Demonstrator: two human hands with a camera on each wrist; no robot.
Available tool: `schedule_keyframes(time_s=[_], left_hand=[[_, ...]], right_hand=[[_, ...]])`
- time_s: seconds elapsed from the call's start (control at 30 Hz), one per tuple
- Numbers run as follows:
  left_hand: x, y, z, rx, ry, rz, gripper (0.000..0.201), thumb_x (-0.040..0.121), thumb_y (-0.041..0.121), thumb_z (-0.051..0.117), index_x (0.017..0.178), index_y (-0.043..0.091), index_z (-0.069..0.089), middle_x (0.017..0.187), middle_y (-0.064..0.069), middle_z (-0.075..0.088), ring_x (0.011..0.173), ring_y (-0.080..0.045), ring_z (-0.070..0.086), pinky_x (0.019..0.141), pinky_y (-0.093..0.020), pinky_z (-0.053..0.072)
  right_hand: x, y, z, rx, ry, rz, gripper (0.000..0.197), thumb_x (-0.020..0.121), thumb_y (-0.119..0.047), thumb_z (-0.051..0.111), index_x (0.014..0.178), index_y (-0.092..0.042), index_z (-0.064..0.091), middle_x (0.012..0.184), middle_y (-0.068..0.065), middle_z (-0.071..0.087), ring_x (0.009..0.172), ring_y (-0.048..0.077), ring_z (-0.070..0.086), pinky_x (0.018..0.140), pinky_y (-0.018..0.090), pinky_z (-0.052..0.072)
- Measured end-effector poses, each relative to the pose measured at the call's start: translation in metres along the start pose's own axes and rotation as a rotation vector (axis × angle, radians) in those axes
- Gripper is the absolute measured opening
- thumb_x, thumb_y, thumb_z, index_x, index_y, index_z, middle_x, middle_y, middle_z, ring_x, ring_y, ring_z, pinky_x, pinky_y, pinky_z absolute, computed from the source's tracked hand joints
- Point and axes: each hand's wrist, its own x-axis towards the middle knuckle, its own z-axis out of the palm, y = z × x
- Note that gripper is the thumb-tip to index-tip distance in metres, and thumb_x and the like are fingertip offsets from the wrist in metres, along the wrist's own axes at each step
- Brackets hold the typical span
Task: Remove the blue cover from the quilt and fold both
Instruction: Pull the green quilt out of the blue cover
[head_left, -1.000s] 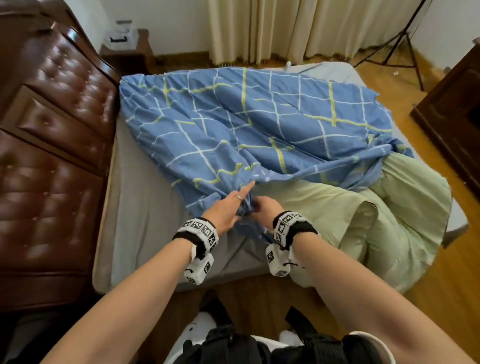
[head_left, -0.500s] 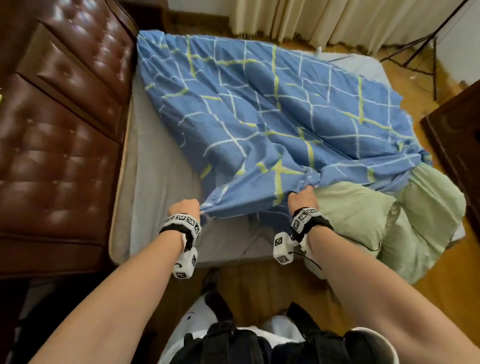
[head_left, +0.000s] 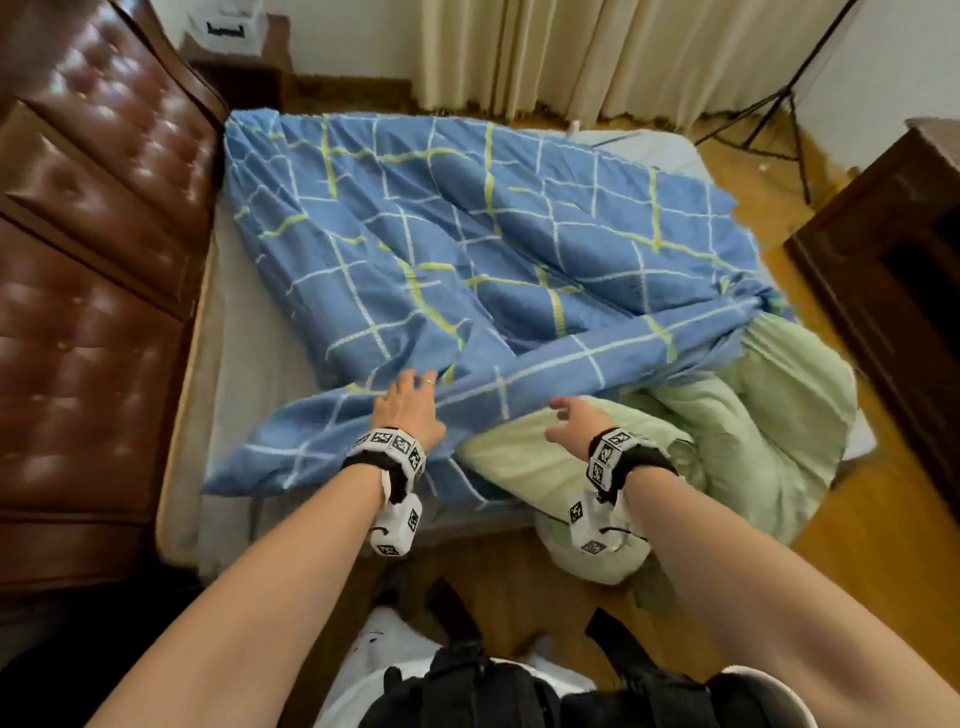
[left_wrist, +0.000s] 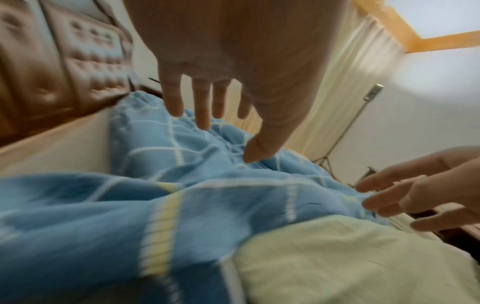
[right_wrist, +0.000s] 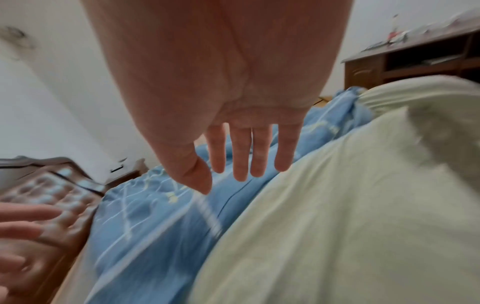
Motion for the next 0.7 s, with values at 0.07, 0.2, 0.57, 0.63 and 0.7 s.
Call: schedule_keyframes(time_s=[0.07,0.2,0.57,0.63,0.7], left_hand=[[0.002,0.056,0.014,0.002,-0.024,0.098,0.077,0.077,0.03,0.067,0.145,0.023,0.032,0.141,-0.009,0.035,0.125,-0.033,0.046,0.101,-0.043,0.041],[0.001,0.125,0.05,0.04,-0.105,0.149,0.079,0.081,0.03,0.067,0.148,0.025,0.026,0.147,-0.009,0.03,0.128,-0.033,0.045,0.1,-0.046,0.043],[0.082,0.126,0.087,0.203,-0.237,0.126,0.105,0.076,0.035,0.076,0.153,0.028,0.005,0.159,-0.017,0.002,0.144,-0.035,0.017,0.113,-0.052,0.03],[0.104,0.127,0.1,0.21,-0.278,0.163,0.111,0.073,0.036,0.08,0.153,0.033,0.003,0.159,-0.017,-0.005,0.147,-0.035,0.008,0.114,-0.054,0.025],[0.126,0.128,0.114,0.237,-0.33,0.273,0.107,0.074,0.03,0.08,0.152,0.041,0.008,0.16,-0.014,-0.01,0.148,-0.034,0.002,0.116,-0.055,0.021]], right_hand=[[-0.006,0.05,-0.026,0.009,0.023,0.063,0.062,0.082,-0.028,0.073,0.139,-0.02,0.048,0.134,0.008,0.058,0.12,0.027,0.057,0.099,0.037,0.046],[-0.008,0.118,-0.04,-0.029,0.054,0.134,0.085,0.073,-0.044,0.078,0.144,-0.019,0.04,0.139,0.009,0.054,0.125,0.03,0.053,0.103,0.039,0.044],[0.068,0.121,0.002,-0.287,-0.087,0.243,0.121,0.059,-0.075,0.07,0.152,-0.023,0.013,0.152,0.009,0.034,0.144,0.029,0.025,0.115,0.064,0.001],[0.086,0.116,0.014,-0.322,-0.138,0.306,0.118,0.059,-0.071,0.072,0.15,-0.022,0.016,0.146,0.011,0.041,0.141,0.03,0.03,0.113,0.064,-0.001],[0.104,0.117,0.019,-0.335,-0.173,0.362,0.103,0.057,-0.062,0.078,0.141,-0.023,0.032,0.133,0.007,0.053,0.132,0.03,0.042,0.112,0.061,0.01]])
